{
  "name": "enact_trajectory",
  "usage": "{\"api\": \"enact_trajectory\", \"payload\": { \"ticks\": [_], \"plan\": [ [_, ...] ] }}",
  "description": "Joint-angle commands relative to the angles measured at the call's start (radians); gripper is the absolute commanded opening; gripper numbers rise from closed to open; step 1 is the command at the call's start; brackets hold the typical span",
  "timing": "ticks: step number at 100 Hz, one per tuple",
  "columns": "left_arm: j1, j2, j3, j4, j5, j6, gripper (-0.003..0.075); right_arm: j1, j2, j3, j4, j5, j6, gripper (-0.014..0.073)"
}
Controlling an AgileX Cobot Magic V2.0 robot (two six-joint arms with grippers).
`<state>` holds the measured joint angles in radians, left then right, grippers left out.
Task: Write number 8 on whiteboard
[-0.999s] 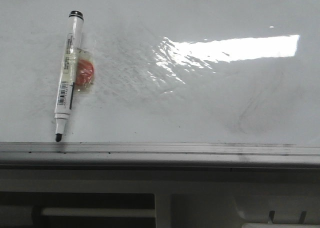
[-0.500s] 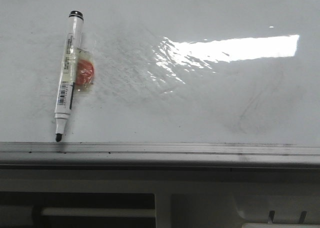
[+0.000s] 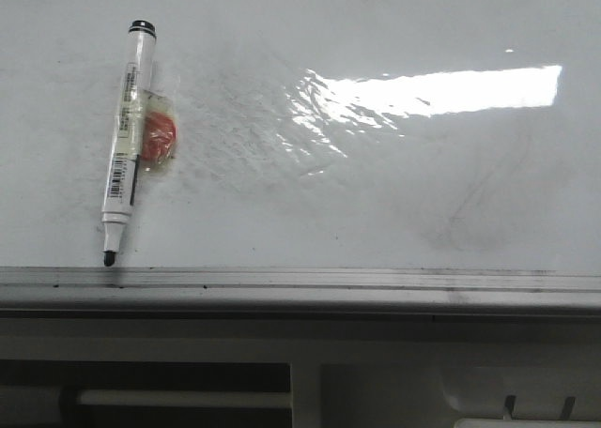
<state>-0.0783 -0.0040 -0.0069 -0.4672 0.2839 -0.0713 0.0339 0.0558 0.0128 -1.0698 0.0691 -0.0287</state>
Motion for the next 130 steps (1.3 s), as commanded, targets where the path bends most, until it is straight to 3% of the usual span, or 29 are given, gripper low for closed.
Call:
{"api": "enact_trajectory", "payload": {
  "ticks": [1,14,27,35,50,60,67,75,83,106,118,125,130],
  "plan": [
    [0.002,-0.028,0.041,-0.018,-0.075,-0.007,-0.002,-0.007,0.01,-0.003,-0.006,-0.045,0.006,-0.0064],
    [0.002,-0.028,0.041,-0.018,-0.075,-0.007,-0.002,-0.007,0.01,-0.002,-0.002,-0.09,0.006,-0.0064],
    [0.002,-0.028,0.041,-0.018,-0.075,-0.007,-0.002,-0.007,0.01,0.01,0.147,-0.306,0.063,-0.0063],
    [0.002,-0.028,0.041,-0.018,-0.075,-0.007,-0.002,-0.007,0.01,0.01,0.358,-0.346,0.172,-0.0063],
    [0.002,-0.028,0.041,-0.107,-0.079,-0.007,-0.002,-0.007,0.01,0.008,0.834,-0.189,0.229,-0.0063],
    [0.002,-0.028,0.041,-0.298,-0.101,-0.007,-0.002,-0.007,0.01,0.008,1.16,-0.193,0.229,-0.0063],
    [0.002,-0.028,0.041,-0.449,-0.101,-0.007,-0.002,-0.007,0.01,0.008,1.288,-0.23,0.229,-0.0063],
    [0.002,-0.028,0.035,-0.501,-0.112,-0.002,-0.002,-0.007,0.012,-0.025,1.329,-0.202,0.229,-0.0063],
    [0.0,-0.028,0.016,-0.497,-0.102,0.029,-0.002,-0.007,0.023,-0.092,1.326,-0.069,0.228,-0.0063],
    [0.0,0.061,-0.147,-0.471,0.052,0.363,-0.002,-0.007,0.156,-0.363,1.145,0.325,0.199,-0.0063],
    [0.0,0.188,-0.244,-0.403,0.137,0.457,-0.0018,-0.007,0.23,-0.48,1.129,0.405,0.097,-0.0063],
    [-0.029,0.231,-0.282,-0.371,0.131,0.474,0.0019,-0.004,0.258,-0.527,1.131,0.416,0.066,-0.0058],
    [-0.046,0.265,-0.307,-0.326,0.15,0.476,0.009,0.004,0.271,-0.551,1.144,0.416,0.066,-0.0034]
  ]
}}
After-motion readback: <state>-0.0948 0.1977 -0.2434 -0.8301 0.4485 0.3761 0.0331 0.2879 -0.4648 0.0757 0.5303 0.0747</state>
